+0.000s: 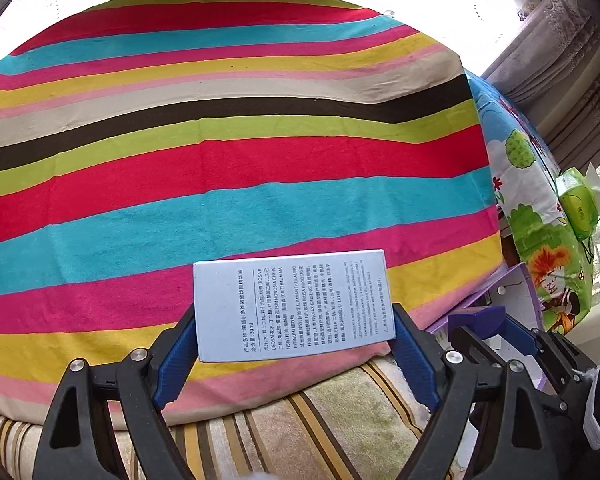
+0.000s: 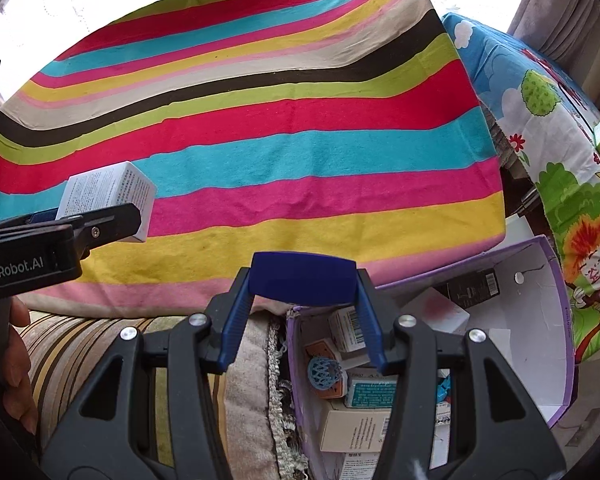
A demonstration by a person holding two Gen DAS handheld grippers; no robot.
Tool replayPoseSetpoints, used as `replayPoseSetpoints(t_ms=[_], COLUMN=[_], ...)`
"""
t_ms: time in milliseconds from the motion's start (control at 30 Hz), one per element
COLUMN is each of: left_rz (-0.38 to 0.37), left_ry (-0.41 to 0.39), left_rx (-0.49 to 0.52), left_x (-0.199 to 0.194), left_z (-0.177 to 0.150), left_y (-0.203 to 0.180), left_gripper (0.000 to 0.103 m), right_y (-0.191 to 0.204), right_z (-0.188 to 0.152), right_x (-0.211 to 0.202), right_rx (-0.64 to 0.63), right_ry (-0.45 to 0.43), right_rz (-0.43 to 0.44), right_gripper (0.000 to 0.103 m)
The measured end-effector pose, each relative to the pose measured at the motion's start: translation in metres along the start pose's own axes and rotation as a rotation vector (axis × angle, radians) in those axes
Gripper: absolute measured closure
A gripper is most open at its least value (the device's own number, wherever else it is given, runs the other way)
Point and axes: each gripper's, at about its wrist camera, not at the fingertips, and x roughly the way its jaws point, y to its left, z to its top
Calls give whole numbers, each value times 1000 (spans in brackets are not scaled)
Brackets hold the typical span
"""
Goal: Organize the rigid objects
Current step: 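Carry both items over the purple box and open both grippers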
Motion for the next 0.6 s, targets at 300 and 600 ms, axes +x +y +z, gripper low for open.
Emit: replayPoseSetpoints(t_ms=[300, 600], left_rz=[-119, -229], left_ry=[37, 87], left_rx=[93, 200], left_x=[-8, -14], left_z=[-32, -68], left_y=[-64, -128], left_gripper=[15, 14], right_y=[-48, -96], right_z=[-36, -79], right_x=[-28, -62], right_rx=[65, 136], right_ry=[22, 26], right_rz=[-80, -135], right_gripper=[49, 49])
